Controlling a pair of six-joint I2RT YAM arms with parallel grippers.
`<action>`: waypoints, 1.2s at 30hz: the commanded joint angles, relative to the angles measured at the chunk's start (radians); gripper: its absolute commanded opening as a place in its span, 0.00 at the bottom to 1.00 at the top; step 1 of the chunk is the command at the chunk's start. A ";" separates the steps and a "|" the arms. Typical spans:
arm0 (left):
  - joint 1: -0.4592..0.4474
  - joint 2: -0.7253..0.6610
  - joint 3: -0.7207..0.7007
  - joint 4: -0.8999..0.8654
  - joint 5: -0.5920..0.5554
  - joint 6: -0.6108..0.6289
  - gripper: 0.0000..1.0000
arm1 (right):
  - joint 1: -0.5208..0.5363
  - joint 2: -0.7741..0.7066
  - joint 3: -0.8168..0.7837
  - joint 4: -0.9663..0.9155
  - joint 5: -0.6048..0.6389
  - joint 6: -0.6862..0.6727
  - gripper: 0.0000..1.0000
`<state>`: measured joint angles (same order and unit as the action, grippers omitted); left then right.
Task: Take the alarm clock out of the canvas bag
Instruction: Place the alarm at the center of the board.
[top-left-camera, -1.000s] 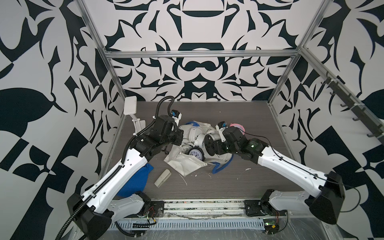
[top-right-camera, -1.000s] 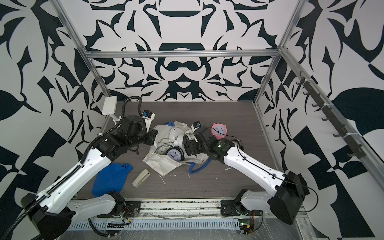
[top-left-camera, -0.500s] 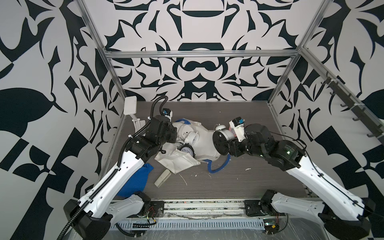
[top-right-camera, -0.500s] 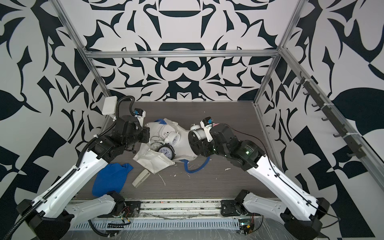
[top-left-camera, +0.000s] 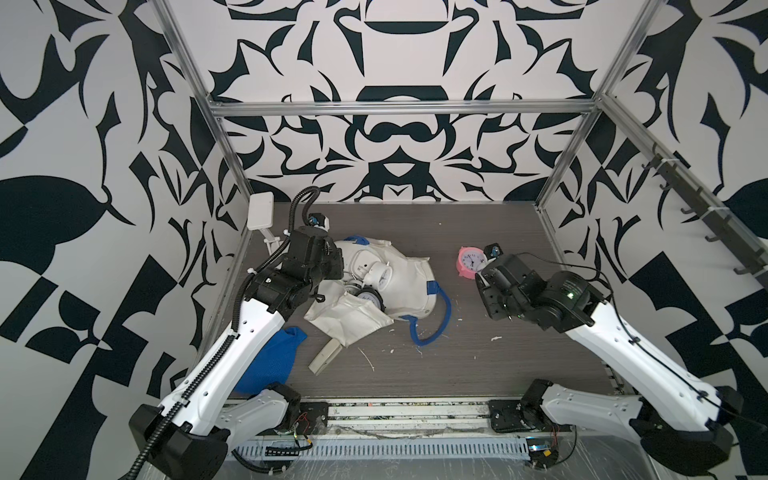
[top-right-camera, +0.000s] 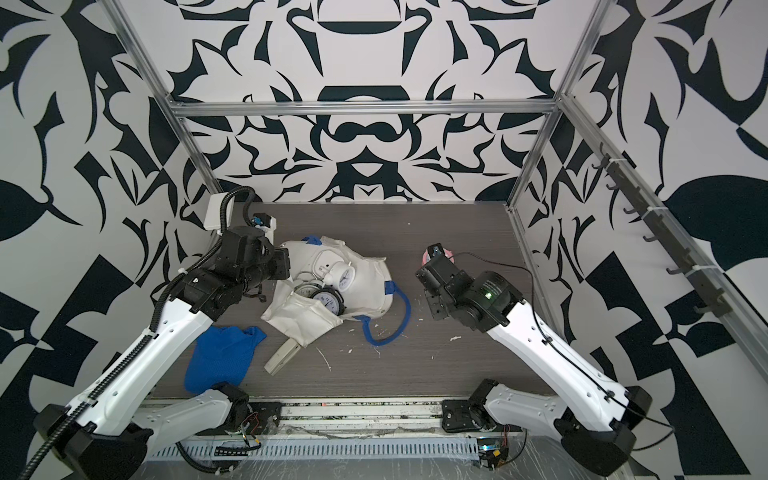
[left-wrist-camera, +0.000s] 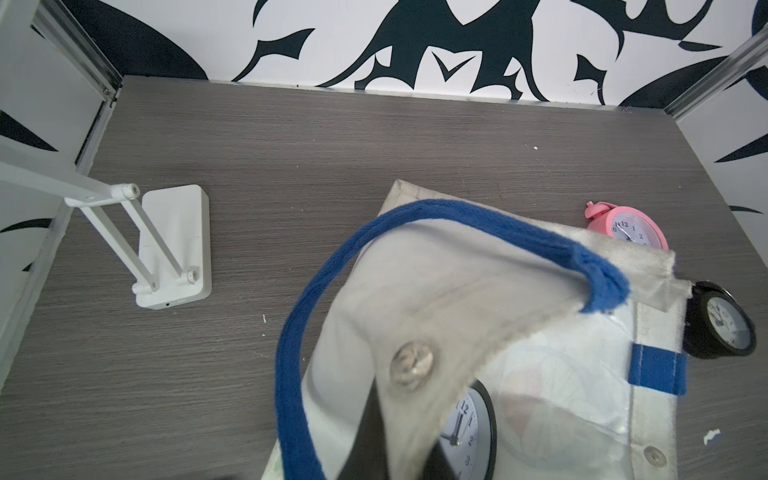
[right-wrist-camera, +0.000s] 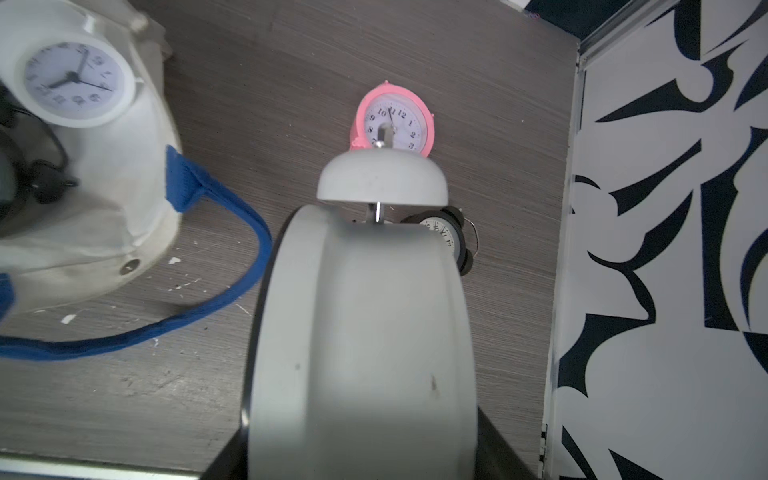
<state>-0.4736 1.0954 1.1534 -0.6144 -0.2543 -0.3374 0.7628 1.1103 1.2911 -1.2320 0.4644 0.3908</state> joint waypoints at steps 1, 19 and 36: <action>0.018 -0.016 0.020 0.081 0.002 -0.029 0.00 | 0.001 0.039 -0.012 -0.004 0.114 0.056 0.41; 0.025 -0.075 -0.028 0.097 0.018 -0.031 0.00 | 0.033 0.305 -0.112 0.083 0.239 0.076 0.40; 0.026 -0.101 -0.047 0.099 0.040 -0.035 0.00 | 0.032 0.465 -0.132 0.085 0.283 0.083 0.40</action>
<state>-0.4534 1.0332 1.1007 -0.5953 -0.2119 -0.3637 0.7929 1.5814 1.1355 -1.1240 0.6613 0.4541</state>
